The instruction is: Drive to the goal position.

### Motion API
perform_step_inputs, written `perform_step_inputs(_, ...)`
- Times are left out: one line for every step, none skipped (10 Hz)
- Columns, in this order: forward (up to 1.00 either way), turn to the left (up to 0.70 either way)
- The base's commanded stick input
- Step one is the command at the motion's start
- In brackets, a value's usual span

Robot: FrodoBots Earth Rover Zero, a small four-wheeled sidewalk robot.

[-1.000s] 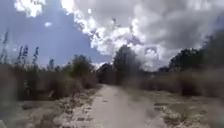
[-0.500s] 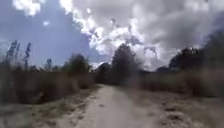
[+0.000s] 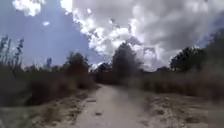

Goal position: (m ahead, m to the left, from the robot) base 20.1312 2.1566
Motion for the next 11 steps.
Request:
perform_step_inputs(0.85,0.0)
perform_step_inputs(0.85,0.0)
perform_step_inputs(0.85,0.0)
perform_step_inputs(0.85,0.0)
perform_step_inputs(0.85,0.0)
perform_step_inputs(0.85,0.0)
perform_step_inputs(0.85,0.0)
perform_step_inputs(0.85,0.0)
perform_step_inputs(0.85,0.0)
perform_step_inputs(0.85,0.0)
perform_step_inputs(0.85,0.0)
